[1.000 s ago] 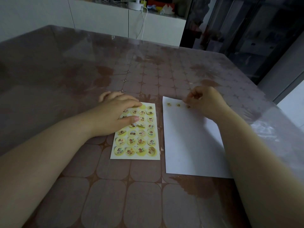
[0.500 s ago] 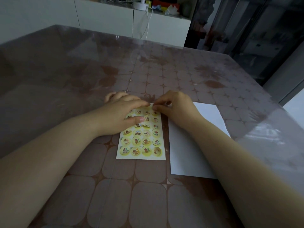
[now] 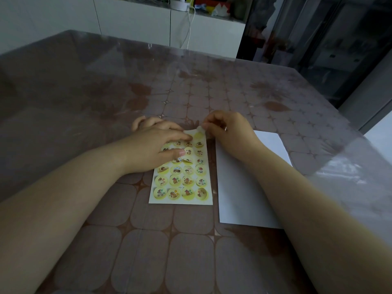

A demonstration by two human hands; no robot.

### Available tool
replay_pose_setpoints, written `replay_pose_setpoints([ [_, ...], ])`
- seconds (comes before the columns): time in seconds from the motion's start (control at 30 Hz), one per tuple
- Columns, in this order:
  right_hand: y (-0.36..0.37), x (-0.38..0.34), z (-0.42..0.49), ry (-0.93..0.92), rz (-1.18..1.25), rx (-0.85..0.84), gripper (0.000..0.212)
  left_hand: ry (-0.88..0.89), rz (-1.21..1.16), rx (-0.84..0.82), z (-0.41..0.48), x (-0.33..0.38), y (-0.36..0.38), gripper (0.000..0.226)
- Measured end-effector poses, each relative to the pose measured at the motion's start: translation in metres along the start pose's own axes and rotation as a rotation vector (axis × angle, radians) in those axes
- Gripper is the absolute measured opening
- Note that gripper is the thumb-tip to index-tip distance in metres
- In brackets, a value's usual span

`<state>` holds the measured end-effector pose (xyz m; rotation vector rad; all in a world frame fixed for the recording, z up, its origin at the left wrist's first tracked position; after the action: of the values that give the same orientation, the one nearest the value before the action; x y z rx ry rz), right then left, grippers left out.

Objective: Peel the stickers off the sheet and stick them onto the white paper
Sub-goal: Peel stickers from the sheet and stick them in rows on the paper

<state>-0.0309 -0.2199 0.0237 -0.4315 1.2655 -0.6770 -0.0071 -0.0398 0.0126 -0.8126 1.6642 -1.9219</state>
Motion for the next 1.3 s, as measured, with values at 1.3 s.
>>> replay_pose_setpoints([
  [1.3,-0.095,0.048,-0.022,0.561,-0.044,0.107,0.017,0.045,-0.006,0.080,-0.001,-0.002,0.000,0.076],
])
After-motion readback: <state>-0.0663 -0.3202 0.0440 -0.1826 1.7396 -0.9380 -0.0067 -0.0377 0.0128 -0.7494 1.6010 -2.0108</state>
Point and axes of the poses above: each hand's wrist, its own z-axis towards the middle knuckle, its own y-axis out of the palm, x = y × z, the point moved 3 cm from there along z, towards the middle knuckle, and after that the axes turned 11 degrees about z, right-handed, at the moved point
